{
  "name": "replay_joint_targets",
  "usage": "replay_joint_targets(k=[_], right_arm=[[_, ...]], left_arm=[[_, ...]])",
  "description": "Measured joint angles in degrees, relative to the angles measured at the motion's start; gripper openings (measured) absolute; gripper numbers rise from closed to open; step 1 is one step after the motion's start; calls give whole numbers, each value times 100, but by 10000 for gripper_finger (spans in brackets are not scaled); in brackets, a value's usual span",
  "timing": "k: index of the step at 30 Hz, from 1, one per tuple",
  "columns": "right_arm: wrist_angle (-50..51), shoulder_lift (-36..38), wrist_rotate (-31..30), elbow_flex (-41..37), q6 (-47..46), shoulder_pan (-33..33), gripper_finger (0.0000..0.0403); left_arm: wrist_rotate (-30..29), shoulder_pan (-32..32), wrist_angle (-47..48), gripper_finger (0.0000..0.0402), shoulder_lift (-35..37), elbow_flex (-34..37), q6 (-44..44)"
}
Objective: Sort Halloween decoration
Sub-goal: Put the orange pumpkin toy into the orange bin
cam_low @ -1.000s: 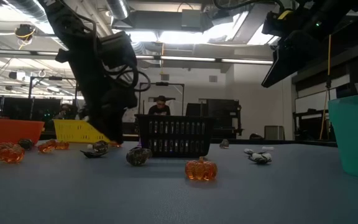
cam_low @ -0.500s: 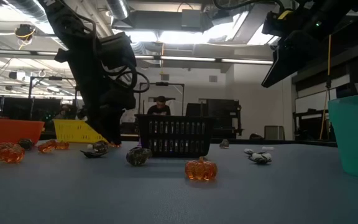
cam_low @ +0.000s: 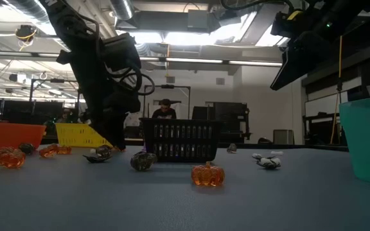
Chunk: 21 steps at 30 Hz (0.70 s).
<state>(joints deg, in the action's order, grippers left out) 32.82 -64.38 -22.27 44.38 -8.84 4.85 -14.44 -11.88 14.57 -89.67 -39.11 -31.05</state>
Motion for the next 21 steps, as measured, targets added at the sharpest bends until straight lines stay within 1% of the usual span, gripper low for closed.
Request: replay_joint_targets(k=[21], right_arm=[[0, -1, 0, 0, -1, 1, 214]], left_arm=[[55, 0, 0, 69, 4, 0, 9]])
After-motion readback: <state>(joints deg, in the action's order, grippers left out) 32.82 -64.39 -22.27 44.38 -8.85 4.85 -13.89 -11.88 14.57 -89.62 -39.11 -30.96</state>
